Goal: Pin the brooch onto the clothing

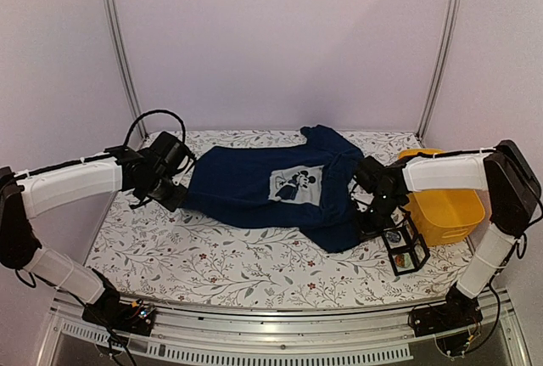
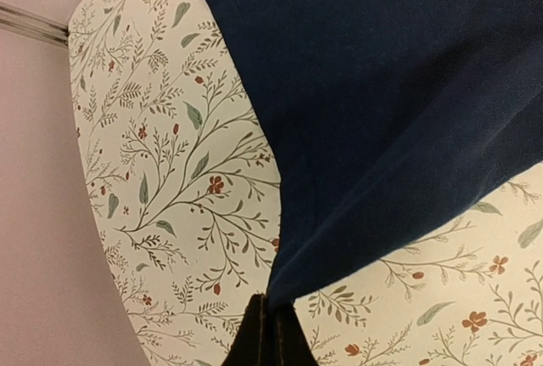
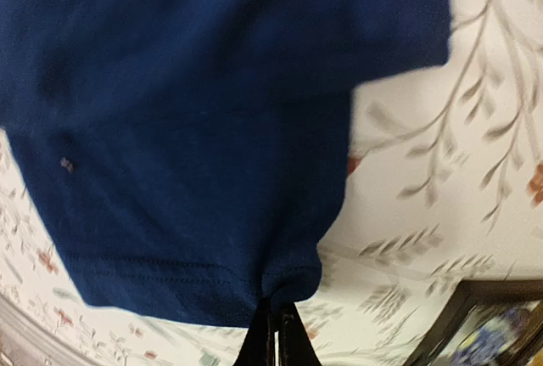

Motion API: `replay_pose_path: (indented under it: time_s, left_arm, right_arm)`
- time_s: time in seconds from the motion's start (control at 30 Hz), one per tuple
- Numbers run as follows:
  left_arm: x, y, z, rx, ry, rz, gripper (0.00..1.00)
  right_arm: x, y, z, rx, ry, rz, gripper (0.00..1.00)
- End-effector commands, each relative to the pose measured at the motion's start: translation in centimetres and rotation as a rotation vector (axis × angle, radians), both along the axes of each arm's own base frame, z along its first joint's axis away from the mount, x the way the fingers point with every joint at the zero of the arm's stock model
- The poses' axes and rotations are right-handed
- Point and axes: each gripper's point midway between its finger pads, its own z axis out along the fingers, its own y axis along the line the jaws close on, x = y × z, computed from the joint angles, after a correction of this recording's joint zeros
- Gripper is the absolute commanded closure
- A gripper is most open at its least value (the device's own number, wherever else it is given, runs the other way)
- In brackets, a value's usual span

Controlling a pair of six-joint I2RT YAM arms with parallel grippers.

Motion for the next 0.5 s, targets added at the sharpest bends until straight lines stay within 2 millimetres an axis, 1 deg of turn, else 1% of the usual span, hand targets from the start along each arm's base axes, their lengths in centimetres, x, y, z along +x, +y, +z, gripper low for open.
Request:
replay_pose_path:
  time_s: [0.0,0.03,0.1,0.17,0.2,0.27,0.33,0.37,0.4,0.43,0.47]
  left_arm:
    - [-0.1,0.5,1.4,0.017,-0.034,-0.014,1.0]
    - [-0.1,0.5,1.5,0.018,-0.039,-0.013,1.0]
    - [-0.1,0.5,1.6,0.015,-0.043,-0.014,1.0]
    - [-0.1,0.5,1.6,0.011,-0.042,-0.019,1.0]
    - [-0.2,0.4,1.6,0.012,-0.039,-0.021,1.0]
    - [-0.2,0.4,1.4,0.014,-0.033,-0.026,1.0]
    - [-0.1,0.3,1.3,0.015,-0.031,-0.031,1.0]
    - [-0.1,0.2,1.3,0.015,-0.03,-0.033,1.0]
    - [-0.2,0.2,1.2,0.015,-0.028,-0.034,1.0]
    - [-0.2,0.2,1.2,0.014,-0.027,-0.035,1.0]
    - [-0.2,0.1,1.2,0.012,-0.027,-0.035,1.0]
  right_arm:
    - [-9.2,2.8,1.7,0.089,0.211,0.076,1.0]
    - [-11.7,3.5,1.9,0.098,0.253,0.108,1.0]
    - [-15.2,3.9,2.0,0.112,0.33,0.107,1.0]
    - [-17.5,4.0,2.7,0.13,0.375,0.094,0.96]
    - [-18.2,3.8,3.1,0.13,0.386,0.084,0.88]
    - [-18.2,3.4,4.3,0.129,0.372,0.045,0.79]
    - [-16.9,3.0,5.4,0.112,0.29,0.025,0.55]
    - [-15.8,2.6,5.8,0.09,0.236,0.01,0.49]
    - [-14.8,2.2,5.8,0.067,0.2,-0.012,0.46]
    - [-13.6,2.0,5.7,0.051,0.161,-0.031,0.42]
    - [-12.6,2.1,5.6,0.038,0.119,-0.039,0.39]
